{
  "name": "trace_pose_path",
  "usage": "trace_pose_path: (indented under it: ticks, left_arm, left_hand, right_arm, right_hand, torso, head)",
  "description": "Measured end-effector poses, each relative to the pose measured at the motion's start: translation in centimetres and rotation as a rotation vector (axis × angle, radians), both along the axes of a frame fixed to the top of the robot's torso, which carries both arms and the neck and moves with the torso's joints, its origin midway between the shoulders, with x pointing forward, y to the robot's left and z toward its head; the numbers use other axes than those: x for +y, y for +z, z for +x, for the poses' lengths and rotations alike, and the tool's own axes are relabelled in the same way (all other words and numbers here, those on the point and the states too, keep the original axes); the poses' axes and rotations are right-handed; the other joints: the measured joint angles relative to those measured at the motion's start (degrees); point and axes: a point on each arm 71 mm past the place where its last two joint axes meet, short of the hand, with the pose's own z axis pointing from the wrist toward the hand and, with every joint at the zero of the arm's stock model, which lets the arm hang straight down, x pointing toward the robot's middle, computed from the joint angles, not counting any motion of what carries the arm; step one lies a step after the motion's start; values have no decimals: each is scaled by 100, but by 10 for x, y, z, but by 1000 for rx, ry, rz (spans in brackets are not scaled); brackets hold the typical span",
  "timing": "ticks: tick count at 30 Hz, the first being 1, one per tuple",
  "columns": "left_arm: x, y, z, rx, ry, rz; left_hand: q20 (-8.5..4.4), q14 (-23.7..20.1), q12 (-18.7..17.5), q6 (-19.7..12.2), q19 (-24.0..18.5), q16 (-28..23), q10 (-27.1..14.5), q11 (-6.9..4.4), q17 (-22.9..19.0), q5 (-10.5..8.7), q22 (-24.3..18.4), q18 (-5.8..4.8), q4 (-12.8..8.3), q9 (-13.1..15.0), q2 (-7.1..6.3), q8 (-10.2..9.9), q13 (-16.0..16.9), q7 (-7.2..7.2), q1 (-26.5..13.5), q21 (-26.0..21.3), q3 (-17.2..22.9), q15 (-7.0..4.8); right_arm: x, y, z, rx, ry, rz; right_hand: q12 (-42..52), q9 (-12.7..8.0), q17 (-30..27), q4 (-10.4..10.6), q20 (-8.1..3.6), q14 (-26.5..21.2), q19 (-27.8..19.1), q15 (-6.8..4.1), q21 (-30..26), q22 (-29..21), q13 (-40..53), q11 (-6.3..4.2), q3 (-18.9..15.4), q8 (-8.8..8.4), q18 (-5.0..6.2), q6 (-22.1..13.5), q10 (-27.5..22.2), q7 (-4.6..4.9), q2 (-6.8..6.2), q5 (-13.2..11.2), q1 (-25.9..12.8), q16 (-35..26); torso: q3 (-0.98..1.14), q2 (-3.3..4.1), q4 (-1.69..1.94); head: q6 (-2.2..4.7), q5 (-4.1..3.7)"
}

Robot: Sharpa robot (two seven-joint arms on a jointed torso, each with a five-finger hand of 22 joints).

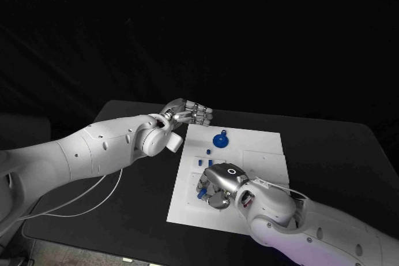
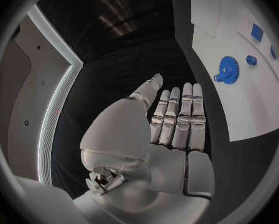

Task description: Assemble the parts on the task board

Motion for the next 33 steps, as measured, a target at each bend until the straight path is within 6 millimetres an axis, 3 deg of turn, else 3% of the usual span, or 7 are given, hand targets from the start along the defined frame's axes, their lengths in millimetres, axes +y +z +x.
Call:
trace_pose_path:
  ticks: [33]
  left_arm:
    - [1,-2,-1,6,-4,0]
  left_hand:
    - [0,0,0,0,0,0,0,0,0,0,-54,0,0,0,0,0,0,0,0,0,0,0]
  right_arm:
    - [-4,-7,-2,-36,1,-45]
  right_hand:
    - [-18,4,22,-55,0,29,-1,-11,1,32,6,-41,41,-19,8,16,19,7,-44,28,-95,-22]
  torso:
    - [0,-2,2]
  head:
    - [-59,93]
